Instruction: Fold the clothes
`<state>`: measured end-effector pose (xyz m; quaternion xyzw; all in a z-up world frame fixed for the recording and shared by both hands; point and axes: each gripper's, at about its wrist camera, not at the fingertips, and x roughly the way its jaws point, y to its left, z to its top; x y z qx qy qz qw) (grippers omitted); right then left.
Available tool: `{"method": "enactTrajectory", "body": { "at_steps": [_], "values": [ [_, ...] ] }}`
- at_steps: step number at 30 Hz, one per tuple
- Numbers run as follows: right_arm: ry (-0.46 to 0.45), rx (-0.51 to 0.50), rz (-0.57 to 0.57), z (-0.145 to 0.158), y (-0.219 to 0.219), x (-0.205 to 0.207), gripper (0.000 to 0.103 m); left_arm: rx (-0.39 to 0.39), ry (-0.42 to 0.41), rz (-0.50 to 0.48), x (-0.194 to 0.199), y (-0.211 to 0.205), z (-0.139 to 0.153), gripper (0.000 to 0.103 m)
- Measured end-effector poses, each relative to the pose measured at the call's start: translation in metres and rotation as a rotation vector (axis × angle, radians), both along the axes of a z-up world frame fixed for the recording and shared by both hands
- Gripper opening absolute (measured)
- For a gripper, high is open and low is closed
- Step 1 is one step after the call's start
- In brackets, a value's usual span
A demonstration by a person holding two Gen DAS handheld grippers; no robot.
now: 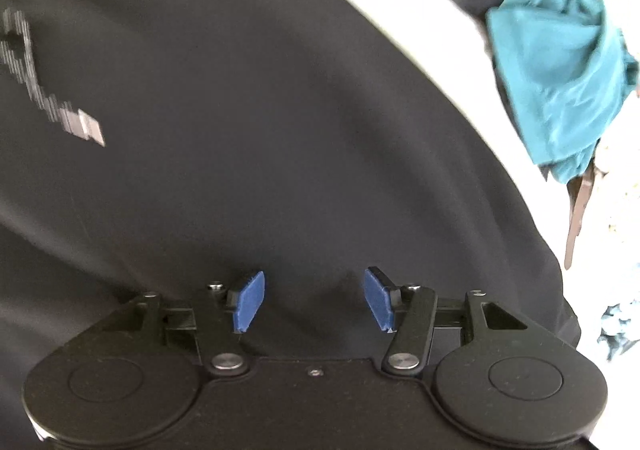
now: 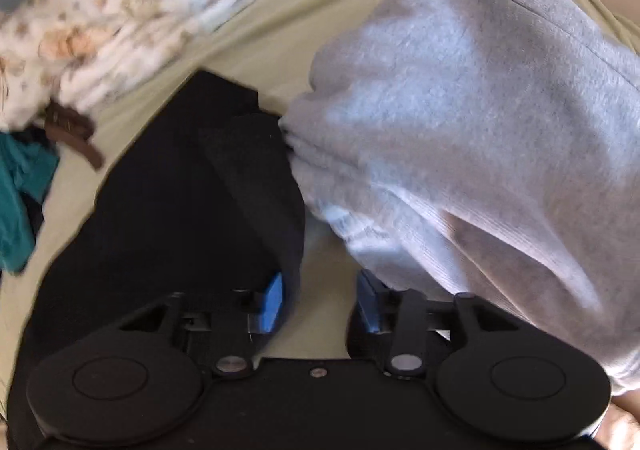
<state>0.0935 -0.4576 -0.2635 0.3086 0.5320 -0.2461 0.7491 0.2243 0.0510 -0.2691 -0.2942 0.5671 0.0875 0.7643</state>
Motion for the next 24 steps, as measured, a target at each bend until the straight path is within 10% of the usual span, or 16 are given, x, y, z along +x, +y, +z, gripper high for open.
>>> {"method": "enactTrajectory", "body": {
  "at_steps": [4,8,17,24],
  "values": [
    [-0.030,-0.131,0.098,0.042,0.015,0.012,0.048,0.094,-0.055,0.013,0.012,0.040,0.021,0.067],
    [-0.132,-0.135,0.311,0.063,0.043,0.058,0.090,0.206,-0.058,0.040,0.034,0.097,0.032,0.078],
    [-0.075,-0.247,1.098,0.004,0.183,0.192,0.091,0.396,0.013,0.126,0.042,0.212,0.034,0.094],
    [0.013,-0.137,1.279,-0.032,0.246,0.243,0.091,0.278,-0.048,0.152,0.068,0.266,0.014,0.095]
  ]
}}
